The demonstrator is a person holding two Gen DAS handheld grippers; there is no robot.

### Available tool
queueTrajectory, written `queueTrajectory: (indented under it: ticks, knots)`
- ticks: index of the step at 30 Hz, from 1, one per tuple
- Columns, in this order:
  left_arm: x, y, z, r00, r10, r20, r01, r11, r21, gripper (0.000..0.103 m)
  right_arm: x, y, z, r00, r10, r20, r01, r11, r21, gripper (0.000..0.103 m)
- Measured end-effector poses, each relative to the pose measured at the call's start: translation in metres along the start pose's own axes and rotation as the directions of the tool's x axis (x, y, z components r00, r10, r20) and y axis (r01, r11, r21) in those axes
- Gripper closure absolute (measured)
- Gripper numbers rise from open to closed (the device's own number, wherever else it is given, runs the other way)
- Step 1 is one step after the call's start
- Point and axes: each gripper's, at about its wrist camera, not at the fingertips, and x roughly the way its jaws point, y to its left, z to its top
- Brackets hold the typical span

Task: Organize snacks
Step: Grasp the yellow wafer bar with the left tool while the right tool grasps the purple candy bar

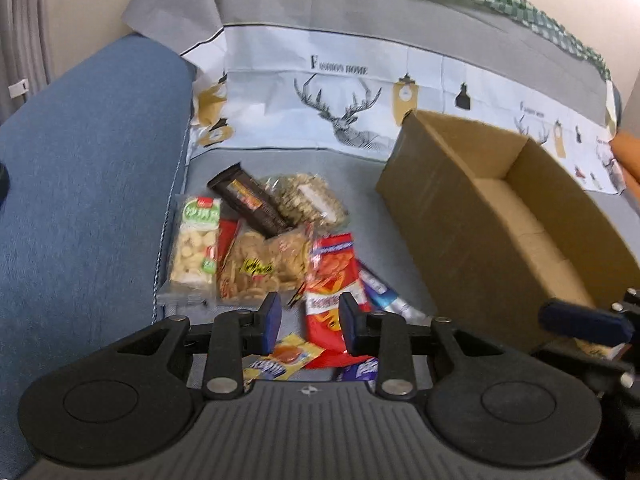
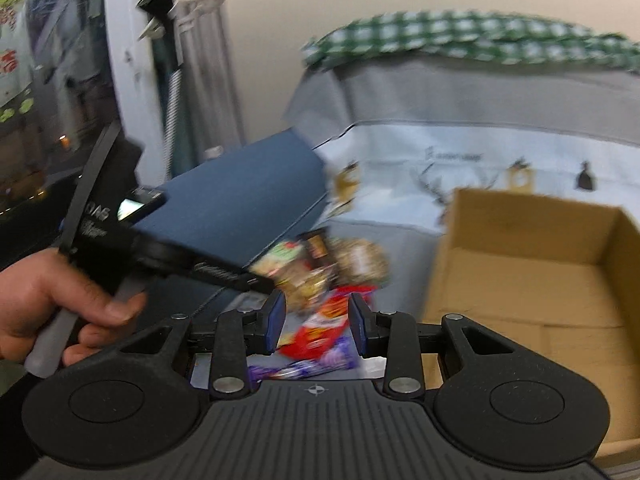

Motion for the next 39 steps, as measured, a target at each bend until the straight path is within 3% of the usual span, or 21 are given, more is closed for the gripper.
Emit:
queueTrajectory:
  ticks: [5,8,11,13,15,18,21,26,33,39]
  knots:
    - [0.006,0.012,-0.004,1.0,0.022,-0.001,-0.022,0.998,-0.056,0.068,0.038,0.014,-0.007,0.994,0.036,-0.105,-0.028,0.997,0.078,0.067]
    - [0.007,0.017,-0.004,1.0,0.024,0.007,-0.023,0.997,-0.076,0.068,0.066,0.021,-0.017,0.981,-0.014,-0.195,0.03,0.996,0.08,0.062]
    - [0.008,0.021,-0.003,1.0,0.031,0.001,-0.031,0.995,-0.09,0.067,0.091,0.023,-0.026,0.968,-0.059,-0.246,0.081,0.993,0.08,0.047]
    - [0.008,0.024,-0.003,1.0,0.03,0.002,-0.029,0.994,-0.103,0.067,0.101,0.02,-0.027,0.962,-0.073,-0.262,0.106,0.987,0.117,0.028]
    - [0.008,0.027,-0.003,1.0,0.03,0.001,-0.03,0.993,-0.112,0.064,0.113,0.017,-0.027,0.952,-0.102,-0.289,0.149,0.978,0.148,0.022]
    - [0.012,0.027,-0.002,0.999,0.028,-0.019,-0.03,0.994,-0.108,0.059,0.132,0.013,-0.036,0.928,-0.124,-0.351,0.197,0.964,0.18,0.022]
    - [0.019,0.025,-0.002,0.998,0.026,-0.055,-0.031,0.995,-0.094,0.047,0.141,0.011,-0.045,0.912,-0.129,-0.389,0.219,0.956,0.197,0.022]
    - [0.034,0.026,-0.002,0.99,0.008,-0.138,-0.021,0.996,-0.091,0.037,0.144,0.011,-0.05,0.896,-0.159,-0.414,0.245,0.956,0.164,0.03]
    - [0.057,0.028,-0.005,0.963,0.009,-0.268,-0.035,0.995,-0.093,0.036,0.139,0.009,-0.051,0.884,-0.196,-0.424,0.253,0.964,0.08,0.078]
    - [0.068,0.021,-0.009,0.939,0.043,-0.34,-0.062,0.997,-0.047,0.038,0.129,0.009,-0.051,0.882,-0.178,-0.436,0.227,0.972,0.064,0.08]
